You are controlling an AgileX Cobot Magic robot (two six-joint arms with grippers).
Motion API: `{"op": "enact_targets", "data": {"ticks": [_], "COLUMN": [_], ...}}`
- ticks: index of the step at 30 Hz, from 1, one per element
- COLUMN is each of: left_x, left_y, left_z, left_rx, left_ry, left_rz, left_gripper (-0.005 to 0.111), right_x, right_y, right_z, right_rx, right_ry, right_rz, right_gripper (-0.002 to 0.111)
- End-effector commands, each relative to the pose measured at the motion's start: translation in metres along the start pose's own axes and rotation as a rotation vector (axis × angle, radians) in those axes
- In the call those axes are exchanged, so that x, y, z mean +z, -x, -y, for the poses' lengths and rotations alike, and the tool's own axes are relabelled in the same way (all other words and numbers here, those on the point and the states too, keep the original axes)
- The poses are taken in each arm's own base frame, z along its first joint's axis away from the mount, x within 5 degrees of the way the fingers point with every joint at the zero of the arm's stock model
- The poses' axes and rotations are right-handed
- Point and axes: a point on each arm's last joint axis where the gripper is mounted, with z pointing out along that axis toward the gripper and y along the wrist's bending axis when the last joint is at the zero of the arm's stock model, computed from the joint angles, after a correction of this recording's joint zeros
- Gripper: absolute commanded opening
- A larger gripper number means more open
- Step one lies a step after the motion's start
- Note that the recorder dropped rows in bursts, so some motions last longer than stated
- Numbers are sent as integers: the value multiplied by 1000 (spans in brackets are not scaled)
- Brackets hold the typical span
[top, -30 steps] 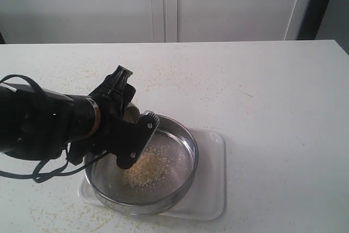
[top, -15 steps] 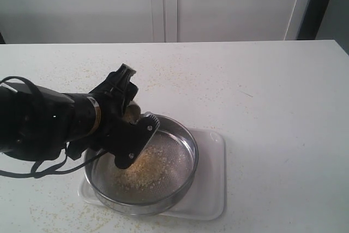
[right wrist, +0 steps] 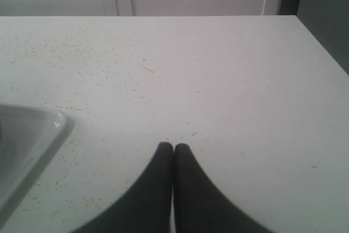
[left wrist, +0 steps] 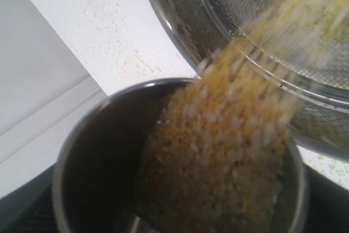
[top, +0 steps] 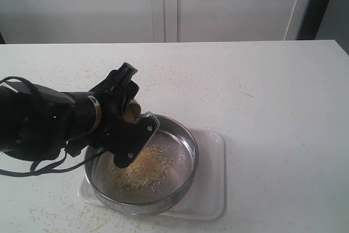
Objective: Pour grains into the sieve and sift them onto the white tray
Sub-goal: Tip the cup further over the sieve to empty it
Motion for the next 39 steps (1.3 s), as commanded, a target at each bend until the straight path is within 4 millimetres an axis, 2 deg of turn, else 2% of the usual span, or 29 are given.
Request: {"op": "enact_targets", "data": {"ticks": [1, 11, 28, 39], "left_x": [-3, -3, -3, -3], "left_y": [-5, -6, -7, -4], "left_z": [-3, -3, -13, -13], "left_rx": [20, 114, 310, 490], "left_ry": [9, 9, 103, 109], "left_rz": [-49, -61, -92, -78], "left_gripper": [0, 0, 0, 0], "right_x": [0, 0, 0, 0], "right_y": [-2, -2, -2, -2], "right_z": [0, 0, 0, 0], "right_rx": [-2, -2, -2, -2], "right_ry": [0, 0, 0, 0], "right_rz": [4, 4, 4, 4], "right_gripper": [0, 0, 0, 0]}}
